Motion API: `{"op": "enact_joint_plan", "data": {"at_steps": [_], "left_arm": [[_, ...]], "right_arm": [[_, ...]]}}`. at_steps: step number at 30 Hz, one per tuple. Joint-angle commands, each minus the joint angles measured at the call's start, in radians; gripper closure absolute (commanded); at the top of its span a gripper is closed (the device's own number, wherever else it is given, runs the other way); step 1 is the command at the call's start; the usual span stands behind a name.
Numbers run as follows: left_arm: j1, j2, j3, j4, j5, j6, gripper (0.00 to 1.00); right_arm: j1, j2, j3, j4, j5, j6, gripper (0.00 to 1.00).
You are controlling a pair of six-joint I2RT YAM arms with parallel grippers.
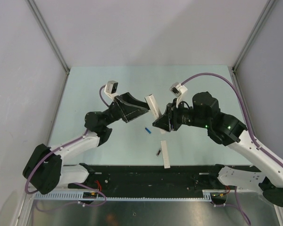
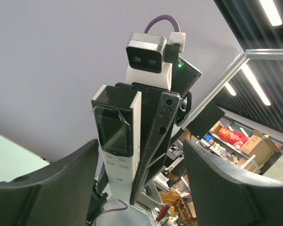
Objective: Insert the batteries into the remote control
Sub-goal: Place the remote control at the center of the board.
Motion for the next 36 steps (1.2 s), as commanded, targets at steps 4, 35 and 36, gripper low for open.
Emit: {"op": "enact_joint_plan", "data": {"at_steps": [4,35,36], "left_arm": [[0.057,-0.058,-0.073,0.381,0.022,-0.016,0.21],[0.079,-0.286,-0.618,0.37,-0.081,0.103,0.21],[0.077,-0.285,-0.618,0.37,-0.078,0.103,0.21]], "right_arm": [[-0.009,-0.048,0.018,-0.085,0.126,-0.032,1.0],[-0.229,0.586,-0.246,0.101,0.478,0.097,1.0],[-0.23,0.593,-0.246,0.101,0.476,0.09,1.0]]}}
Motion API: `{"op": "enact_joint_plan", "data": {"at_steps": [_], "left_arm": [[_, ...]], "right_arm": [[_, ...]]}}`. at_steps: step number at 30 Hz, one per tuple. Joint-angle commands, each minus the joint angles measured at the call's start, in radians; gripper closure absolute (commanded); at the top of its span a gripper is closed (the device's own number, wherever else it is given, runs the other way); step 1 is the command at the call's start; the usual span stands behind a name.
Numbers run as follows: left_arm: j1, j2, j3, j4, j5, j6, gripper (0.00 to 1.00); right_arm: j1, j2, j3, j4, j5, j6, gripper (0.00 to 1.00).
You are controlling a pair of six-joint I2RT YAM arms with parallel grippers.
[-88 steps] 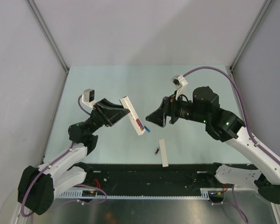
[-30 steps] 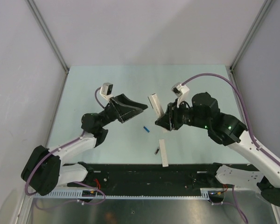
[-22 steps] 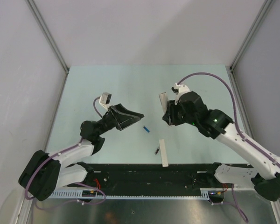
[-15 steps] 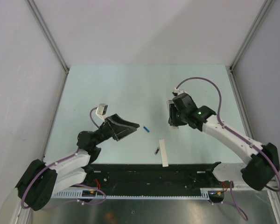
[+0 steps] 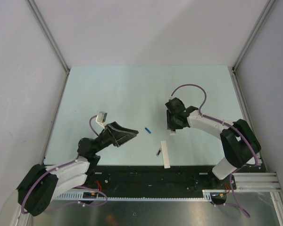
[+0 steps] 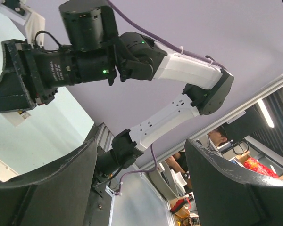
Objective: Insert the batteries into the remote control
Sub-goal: Place the remote control at the center of the board.
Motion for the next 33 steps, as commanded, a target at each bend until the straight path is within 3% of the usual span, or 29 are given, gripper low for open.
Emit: {"op": "enact_joint_plan", "data": {"at_steps": [1,10,23,29,33], "left_arm": [[0.005,-0.005,-0.04,0.357,-0.009,0.029,0.21],[0.003,0.014,-0.077,0.355,-0.011,0.03,0.21],[0.005,0.021,-0.083,0.355,0.003,0.021,0.21],[0.003,0.021,-0.086,0.355,0.006,0.018,0.21],[0.005,0.015,-0.083,0.355,0.008,0.016,0.21]], "right_arm": [[-0.005,0.044,0.0,0.067,0.024,-0.011,1.0],[-0.005,0.119,-0.003,0.069,0.028,-0.038,0.9],[-0.005,0.13,-0.006,0.044,0.004,-0.028,0.52],[-0.005,0.11,-0.007,0.029,-0.009,-0.017,0.46],[0.001,0.005,-0.006,0.004,-0.009,0.011,0.41]]}}
